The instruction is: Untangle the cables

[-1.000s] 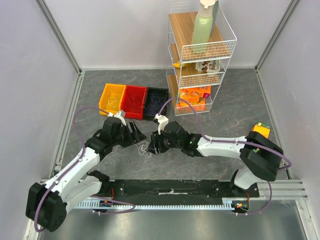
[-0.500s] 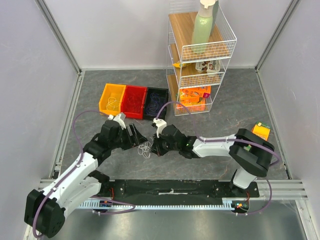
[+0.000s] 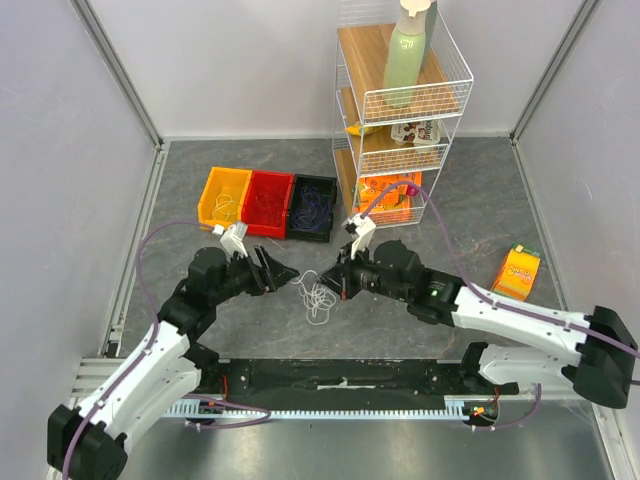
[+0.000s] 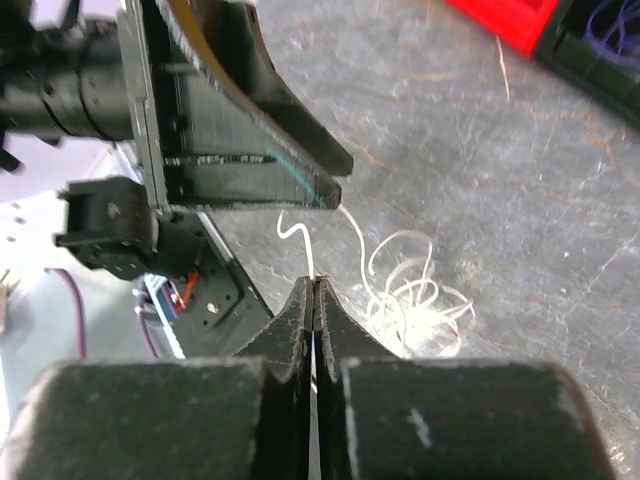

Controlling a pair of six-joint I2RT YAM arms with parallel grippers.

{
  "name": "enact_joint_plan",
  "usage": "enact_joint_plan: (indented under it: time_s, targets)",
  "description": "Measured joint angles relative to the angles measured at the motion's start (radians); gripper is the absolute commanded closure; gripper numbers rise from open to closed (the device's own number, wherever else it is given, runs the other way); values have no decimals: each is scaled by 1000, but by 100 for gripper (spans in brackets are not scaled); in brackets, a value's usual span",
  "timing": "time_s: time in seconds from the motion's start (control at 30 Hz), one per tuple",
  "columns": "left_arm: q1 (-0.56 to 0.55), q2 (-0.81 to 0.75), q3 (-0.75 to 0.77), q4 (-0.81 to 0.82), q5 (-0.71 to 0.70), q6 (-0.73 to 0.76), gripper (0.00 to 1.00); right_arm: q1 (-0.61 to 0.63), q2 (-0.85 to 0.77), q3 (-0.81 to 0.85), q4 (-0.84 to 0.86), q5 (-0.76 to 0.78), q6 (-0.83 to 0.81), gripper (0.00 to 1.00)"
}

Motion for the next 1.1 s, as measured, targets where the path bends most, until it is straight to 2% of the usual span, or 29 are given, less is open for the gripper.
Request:
enact_joint_plan:
  time_s: [0.1,0.23,0.37,0.43,0.63,0.8,0.97,1.03,1.1]
  targets:
    - [0,-76,-36,74,39,-1,19,-6,-51,53,-52,11,-2,100]
    - [0,-90,-57,153,99,-1,18,-11,-104,160,-129,31,-14,100]
    - [0,-112,-96,213,150,-3,5,-12,-153,235,-175,71,-32,100]
    - [0,-151,-115,232,167,-6,2,-12,-177,265,-198,95,-44,100]
    - [0,-203,-116,316,230,-5,2,-13,-193,303,-239,106,-63,100]
    - [-3,-47,-84,391,307,-3,8,-13,-193,315,-269,105,-69,100]
    - [-27,97,-53,444,342,-3,25,-13,-194,331,-283,105,-72,100]
    - [-35,121,-49,468,354,-2,25,-13,-197,333,-285,105,-72,100]
    - [-40,144,-47,493,364,-1,20,-13,-201,336,-287,104,-72,100]
